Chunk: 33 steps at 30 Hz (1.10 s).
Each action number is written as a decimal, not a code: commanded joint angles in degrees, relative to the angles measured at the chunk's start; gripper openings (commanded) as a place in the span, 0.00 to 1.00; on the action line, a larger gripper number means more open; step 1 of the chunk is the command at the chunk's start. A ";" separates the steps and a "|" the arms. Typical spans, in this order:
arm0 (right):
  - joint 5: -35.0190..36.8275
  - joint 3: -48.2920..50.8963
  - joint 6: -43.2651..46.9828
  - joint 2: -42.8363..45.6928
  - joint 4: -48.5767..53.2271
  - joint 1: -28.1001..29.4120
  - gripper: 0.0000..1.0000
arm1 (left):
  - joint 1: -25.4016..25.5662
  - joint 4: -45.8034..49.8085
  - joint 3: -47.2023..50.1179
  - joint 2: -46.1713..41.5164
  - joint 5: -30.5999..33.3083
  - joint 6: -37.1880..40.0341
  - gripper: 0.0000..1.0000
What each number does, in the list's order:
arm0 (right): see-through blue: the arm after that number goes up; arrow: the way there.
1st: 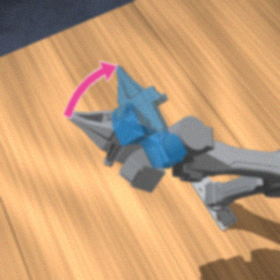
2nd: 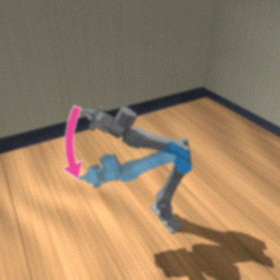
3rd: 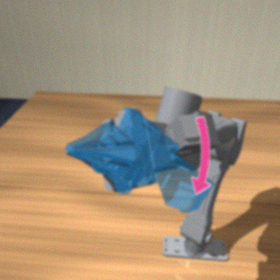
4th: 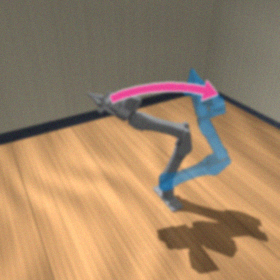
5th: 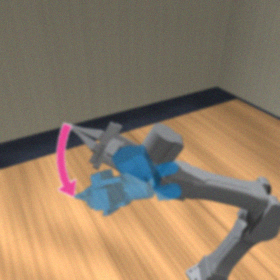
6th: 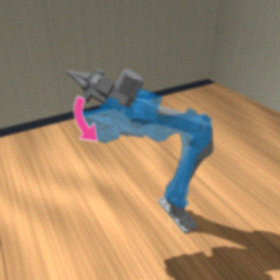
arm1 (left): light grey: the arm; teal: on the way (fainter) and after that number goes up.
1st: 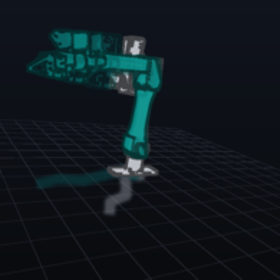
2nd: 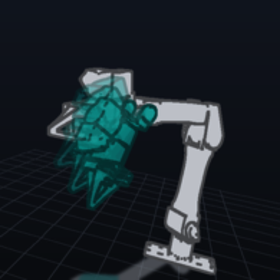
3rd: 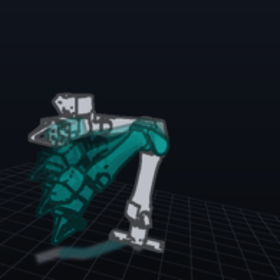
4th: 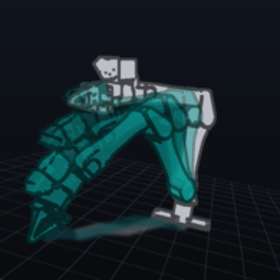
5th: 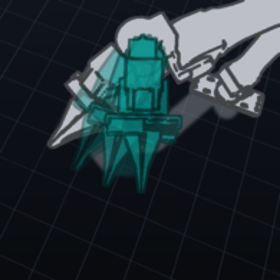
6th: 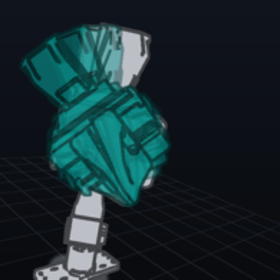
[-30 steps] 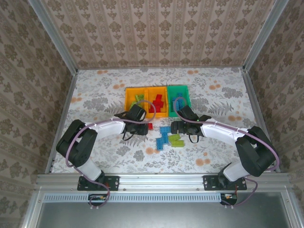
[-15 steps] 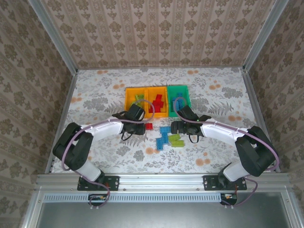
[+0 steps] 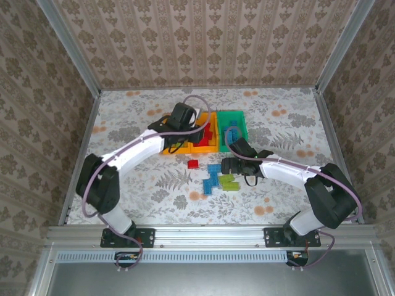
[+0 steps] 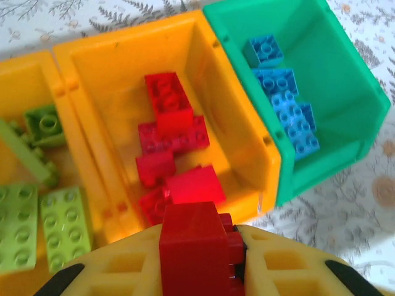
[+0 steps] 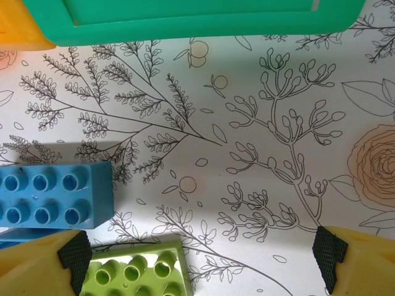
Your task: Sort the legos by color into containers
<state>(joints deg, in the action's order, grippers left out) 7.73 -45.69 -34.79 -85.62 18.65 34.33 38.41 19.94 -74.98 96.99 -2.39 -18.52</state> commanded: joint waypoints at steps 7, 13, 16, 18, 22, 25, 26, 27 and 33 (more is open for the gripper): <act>-0.59 1.48 -1.75 0.20 -1.65 0.52 0.96 | -2.12 -2.55 -10.95 13.03 -5.33 1.05 0.32; -3.01 0.95 -3.79 -0.83 -5.24 1.55 0.96 | -1.90 -3.42 -13.18 15.09 -4.77 -1.20 0.66; -3.24 -1.06 -4.06 -2.60 -5.36 2.91 0.97 | -1.43 -2.81 -12.90 13.89 -2.74 -1.65 0.94; -2.29 -2.87 -3.99 -4.45 -4.11 4.12 0.98 | -0.91 -2.14 -12.43 12.45 -1.32 -1.60 1.00; 0.13 -7.27 -3.80 -8.92 -1.33 6.62 0.99 | 0.58 -1.08 -10.61 7.61 1.63 -0.11 1.00; 1.20 -9.69 -3.62 -11.33 -0.46 7.94 1.00 | 1.53 -0.50 -8.25 3.42 3.53 1.02 1.00; 1.35 -10.15 -3.70 -11.63 -0.53 8.19 1.00 | 1.54 -0.68 -7.22 2.20 3.94 1.03 1.00; 1.56 -10.62 -3.60 -12.01 -0.54 8.55 1.00 | 1.57 -0.78 -5.96 0.84 4.32 1.10 1.00; 3.10 -14.69 -3.46 -16.95 2.78 8.65 1.00 | 1.18 -0.21 1.93 -4.79 8.32 0.52 1.00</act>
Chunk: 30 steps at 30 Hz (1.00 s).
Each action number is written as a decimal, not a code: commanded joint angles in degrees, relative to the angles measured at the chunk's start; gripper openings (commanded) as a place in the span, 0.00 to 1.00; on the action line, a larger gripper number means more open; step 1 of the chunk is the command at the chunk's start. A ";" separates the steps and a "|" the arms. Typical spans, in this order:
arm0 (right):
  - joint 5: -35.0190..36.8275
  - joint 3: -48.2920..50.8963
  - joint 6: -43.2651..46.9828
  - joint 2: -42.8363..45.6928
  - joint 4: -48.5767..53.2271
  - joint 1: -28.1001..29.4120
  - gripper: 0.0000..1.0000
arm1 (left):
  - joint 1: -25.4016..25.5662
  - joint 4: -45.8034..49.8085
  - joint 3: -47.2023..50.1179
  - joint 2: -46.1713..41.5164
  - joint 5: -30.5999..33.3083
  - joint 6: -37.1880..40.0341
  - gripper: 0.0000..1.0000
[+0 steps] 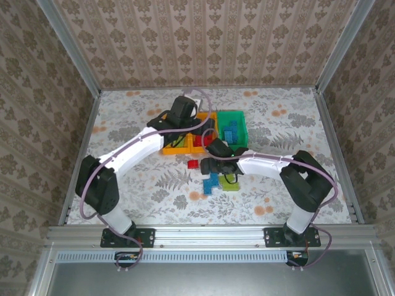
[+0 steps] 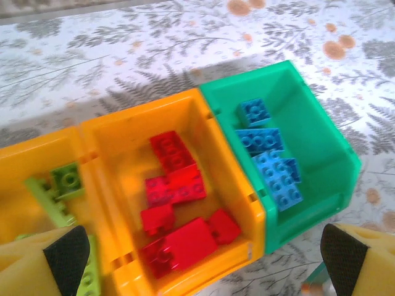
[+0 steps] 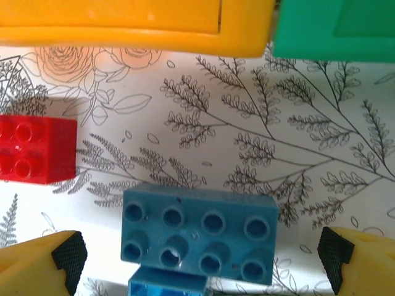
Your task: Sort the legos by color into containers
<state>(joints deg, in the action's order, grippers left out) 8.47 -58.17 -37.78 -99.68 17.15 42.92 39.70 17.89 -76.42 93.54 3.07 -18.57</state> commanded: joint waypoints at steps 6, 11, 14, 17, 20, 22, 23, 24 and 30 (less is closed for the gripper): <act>2.83 -5.06 -0.28 -6.27 6.58 0.49 0.95 | -3.50 -0.43 14.06 -7.96 4.21 -5.61 1.00; 4.05 -6.18 0.28 -6.21 7.63 0.43 0.82 | -6.56 -0.81 20.64 -12.57 4.04 -7.66 1.00; 4.79 -6.56 0.73 -4.94 7.99 0.52 0.65 | -6.90 0.16 22.95 -14.79 5.09 -7.86 1.00; 5.36 -6.93 1.45 -3.11 8.87 0.48 0.53 | -6.92 1.48 25.07 -16.69 6.03 -8.28 1.00; 6.66 -7.78 2.54 -0.94 10.54 0.05 0.50 | -6.77 2.09 27.40 -18.86 6.28 -8.92 1.00; 7.73 -8.38 3.67 0.88 11.52 -0.56 0.51 | -6.36 2.20 28.99 -20.38 6.33 -9.20 1.00; 8.03 -8.68 4.11 1.63 11.91 -0.99 0.52 | -5.95 2.28 29.67 -21.03 6.33 -9.33 1.00; 8.26 -8.88 4.68 2.62 11.99 -1.74 0.52 | -5.38 2.31 30.44 -21.73 6.46 -9.63 1.00; 10.10 -11.41 8.81 5.82 11.56 -8.48 0.52 | 2.77 2.97 33.08 -22.21 8.95 -12.41 1.00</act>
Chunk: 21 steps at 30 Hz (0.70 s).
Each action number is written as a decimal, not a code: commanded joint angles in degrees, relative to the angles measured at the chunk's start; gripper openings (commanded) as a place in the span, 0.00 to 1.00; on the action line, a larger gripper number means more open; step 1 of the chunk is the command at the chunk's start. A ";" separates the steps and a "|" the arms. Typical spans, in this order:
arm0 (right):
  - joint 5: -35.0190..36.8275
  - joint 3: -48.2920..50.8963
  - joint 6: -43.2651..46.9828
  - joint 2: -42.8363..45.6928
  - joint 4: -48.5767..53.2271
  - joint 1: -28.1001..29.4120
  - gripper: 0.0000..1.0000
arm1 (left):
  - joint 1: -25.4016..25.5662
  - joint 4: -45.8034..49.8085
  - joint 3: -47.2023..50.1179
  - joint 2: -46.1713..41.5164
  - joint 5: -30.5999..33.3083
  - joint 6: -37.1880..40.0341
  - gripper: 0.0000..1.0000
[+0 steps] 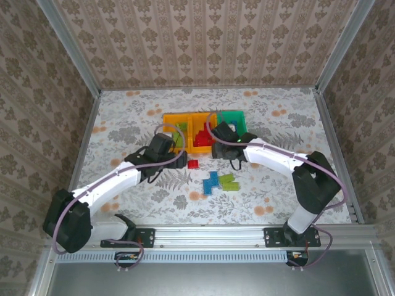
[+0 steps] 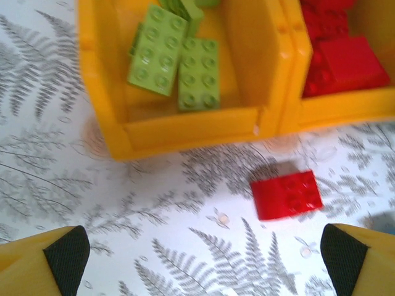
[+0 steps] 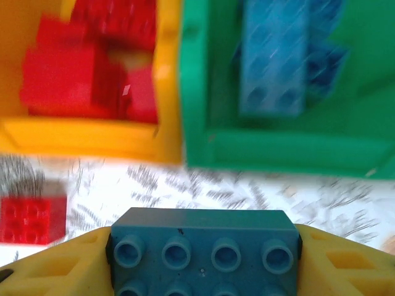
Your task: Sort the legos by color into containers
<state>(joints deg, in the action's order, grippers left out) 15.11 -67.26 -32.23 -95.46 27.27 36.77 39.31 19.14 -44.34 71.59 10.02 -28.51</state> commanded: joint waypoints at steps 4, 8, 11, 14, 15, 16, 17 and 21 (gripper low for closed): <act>3.41 -7.09 6.85 -1.88 0.88 -7.21 0.53 | 9.28 1.44 1.01 2.72 2.41 -3.98 1.00; 2.05 -12.52 9.36 -7.17 0.95 -10.77 0.53 | 14.08 -0.59 1.01 5.31 1.19 -4.74 1.00; -0.65 -16.03 8.99 -10.90 0.88 -13.09 0.53 | 17.15 -2.21 1.02 7.24 0.44 -6.18 0.99; -2.42 -19.50 8.76 -14.53 1.41 -14.33 0.57 | 19.53 -2.36 0.49 9.61 0.40 -8.03 0.94; -2.56 -20.91 8.84 -15.91 1.88 -14.50 0.58 | 20.35 -2.39 0.36 10.30 0.45 -8.61 0.92; -2.62 -22.00 8.90 -16.87 2.31 -14.69 0.59 | 21.14 -2.43 0.14 10.96 0.52 -9.19 0.91; -2.67 -22.63 8.87 -17.57 2.56 -14.80 0.61 | 21.76 -2.49 -0.02 11.46 0.47 -9.55 0.90; -3.07 -24.04 9.02 -18.53 2.97 -15.13 0.71 | 23.97 -2.06 -0.72 13.28 0.65 -11.43 0.89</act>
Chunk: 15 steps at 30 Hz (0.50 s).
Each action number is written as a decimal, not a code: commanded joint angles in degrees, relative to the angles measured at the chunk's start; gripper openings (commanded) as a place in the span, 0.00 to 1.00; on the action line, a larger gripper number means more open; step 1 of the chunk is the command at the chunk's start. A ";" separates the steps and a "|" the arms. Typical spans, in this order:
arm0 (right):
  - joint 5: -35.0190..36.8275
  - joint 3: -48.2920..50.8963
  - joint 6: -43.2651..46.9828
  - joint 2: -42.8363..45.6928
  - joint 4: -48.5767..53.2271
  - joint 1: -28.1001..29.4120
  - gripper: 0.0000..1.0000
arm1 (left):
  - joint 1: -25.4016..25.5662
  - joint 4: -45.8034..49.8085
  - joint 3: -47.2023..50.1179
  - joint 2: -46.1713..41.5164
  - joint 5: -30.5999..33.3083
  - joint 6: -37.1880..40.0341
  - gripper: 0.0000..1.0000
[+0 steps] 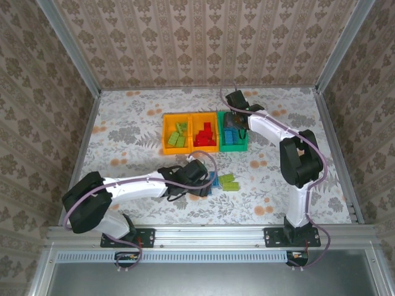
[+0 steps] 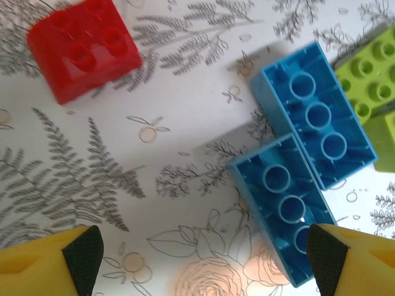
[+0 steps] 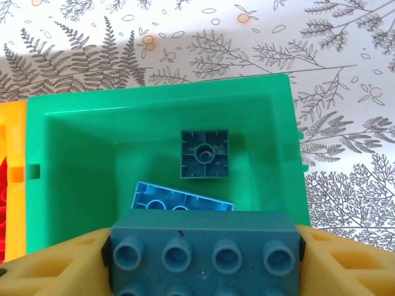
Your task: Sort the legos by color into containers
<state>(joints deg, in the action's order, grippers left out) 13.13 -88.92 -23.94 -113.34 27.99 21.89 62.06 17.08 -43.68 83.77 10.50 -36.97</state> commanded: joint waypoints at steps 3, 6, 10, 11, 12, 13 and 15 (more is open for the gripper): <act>-1.22 -2.26 0.70 0.19 2.38 -0.27 0.79 | 2.06 -0.60 -1.46 2.09 -0.57 -4.39 0.88; -2.09 -1.44 0.38 1.58 2.51 -0.27 0.87 | 3.25 -0.98 -1.57 2.61 -0.67 -5.73 0.88; -3.76 1.30 -0.40 4.62 1.04 -0.24 0.88 | 4.77 -1.33 -1.83 2.83 -0.23 -7.30 0.88; -4.00 1.72 -0.48 5.06 0.86 -0.24 0.88 | 5.12 -1.57 -1.89 3.03 -0.29 -7.66 0.88; -4.18 2.04 -0.52 5.56 0.84 -0.24 0.88 | 5.41 -1.68 -2.02 3.16 -0.09 -8.07 0.88; -4.35 2.41 -0.63 6.04 0.75 -0.20 0.88 | 5.74 -1.87 -2.26 3.33 -0.03 -8.58 0.89; -4.45 3.11 -0.63 6.81 0.59 -0.23 0.88 | 6.26 -2.35 -2.46 3.73 0.15 -9.31 0.89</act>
<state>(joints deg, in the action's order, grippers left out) 9.87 -86.94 -23.99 -109.73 28.64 21.89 67.51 15.68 -44.62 86.43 10.15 -43.81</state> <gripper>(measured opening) 0.878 0.884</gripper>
